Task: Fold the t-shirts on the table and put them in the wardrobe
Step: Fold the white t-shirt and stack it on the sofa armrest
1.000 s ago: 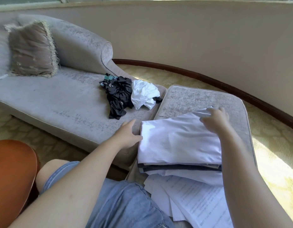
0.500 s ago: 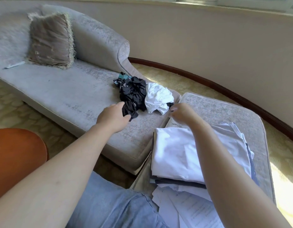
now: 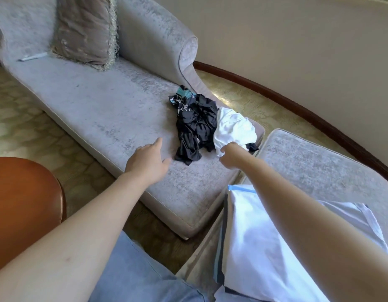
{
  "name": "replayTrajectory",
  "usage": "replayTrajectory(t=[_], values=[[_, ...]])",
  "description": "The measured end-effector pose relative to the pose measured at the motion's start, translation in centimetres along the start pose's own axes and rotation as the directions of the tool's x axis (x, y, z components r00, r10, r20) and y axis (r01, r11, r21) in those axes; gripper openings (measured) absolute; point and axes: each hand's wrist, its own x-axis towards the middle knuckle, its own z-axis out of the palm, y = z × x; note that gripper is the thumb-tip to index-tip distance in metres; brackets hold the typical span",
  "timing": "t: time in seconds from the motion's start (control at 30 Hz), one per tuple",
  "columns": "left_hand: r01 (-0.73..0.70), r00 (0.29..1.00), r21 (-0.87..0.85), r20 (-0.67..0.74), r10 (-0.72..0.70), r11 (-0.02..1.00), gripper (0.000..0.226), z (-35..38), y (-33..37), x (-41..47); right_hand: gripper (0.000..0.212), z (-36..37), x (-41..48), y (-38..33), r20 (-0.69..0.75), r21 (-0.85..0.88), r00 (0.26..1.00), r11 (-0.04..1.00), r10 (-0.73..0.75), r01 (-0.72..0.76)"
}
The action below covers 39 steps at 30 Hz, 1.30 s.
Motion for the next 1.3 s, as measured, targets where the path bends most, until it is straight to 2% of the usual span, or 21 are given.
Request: replayTrajectory(t=[0.1, 0.2, 0.3, 0.4, 0.57, 0.67, 0.73, 0.8, 0.9, 1.0, 1.1, 1.23, 1.3], values=[[0.014, 1.000, -0.007, 0.027, -0.014, 1.000, 0.066, 1.1, -1.2, 1.0, 0.067, 1.4, 3.3, 0.6, 0.028, 0.019, 0.999, 0.999, 0.030, -0.030], [0.035, 0.999, -0.028, 0.040, -0.034, 0.999, 0.066, 1.8, -2.3, 2.3, 0.078, 2.3, 6.2, 1.1, 0.017, 0.050, 0.999, 0.998, 0.049, -0.050], [0.039, 0.998, -0.031, 0.047, -0.037, 0.999, 0.065, 2.5, -3.2, 3.6, 0.081, 3.0, 8.7, 1.1, -0.009, 0.094, 0.999, 0.995, 0.035, -0.034], [0.040, 0.997, -0.021, 0.072, -0.039, 0.999, 0.066, 3.1, -3.8, 4.4, 0.086, 4.2, 10.8, 0.8, 0.017, 0.212, 0.999, 0.976, 0.041, -0.044], [0.044, 0.993, -0.023, 0.108, -0.041, 0.999, 0.067, 3.9, -4.5, 5.0, 0.087, 6.4, 12.0, 0.8, 0.031, 0.360, 0.977, 0.909, 0.211, -0.208], [0.051, 0.994, -0.041, 0.099, -0.047, 0.998, 0.065, 3.7, -4.5, 5.3, 0.078, 6.8, 11.9, 1.2, -0.061, 0.365, 0.969, 0.909, 0.241, -0.203], [0.060, 0.994, -0.050, 0.093, -0.055, 0.997, 0.065, 3.4, -4.4, 5.3, 0.079, 6.6, 11.9, 1.5, -0.120, 0.334, 0.973, 0.931, 0.196, -0.146], [0.069, 0.994, -0.066, 0.089, -0.063, 0.995, 0.066, 3.4, -4.4, 5.3, 0.087, 6.6, 11.9, 1.3, -0.078, 0.312, 0.989, 0.945, 0.125, -0.095], [0.074, 0.994, -0.081, 0.090, -0.066, 0.994, 0.066, 3.5, -4.8, 5.2, 0.095, 7.2, 12.0, 0.8, 0.027, 0.302, 0.992, 0.945, 0.123, -0.126], [0.083, 0.993, -0.077, 0.086, -0.077, 0.994, 0.066, 3.4, -5.6, 5.0, 0.088, 7.9, 12.7, 0.9, -0.020, 0.317, 0.982, 0.933, 0.188, -0.172], [0.100, 0.992, -0.059, 0.082, -0.095, 0.993, 0.065, 3.2, -6.6, 5.1, 0.068, 6.9, 12.8, 1.1, -0.135, 0.315, 0.950, 0.921, 0.282, -0.229], [0.119, 0.988, -0.055, 0.108, -0.112, 0.991, 0.065, 3.1, -6.4, 5.4, 0.058, 4.2, 12.0, 2.1, -0.217, 0.229, 0.942, 0.952, 0.256, -0.206], [0.108, 0.987, -0.057, 0.127, -0.100, 0.993, 0.065, 3.0, -5.7, 5.4, 0.055, 2.8, 11.2, 2.8, -0.276, 0.263, 0.935, 0.953, 0.223, -0.149]])
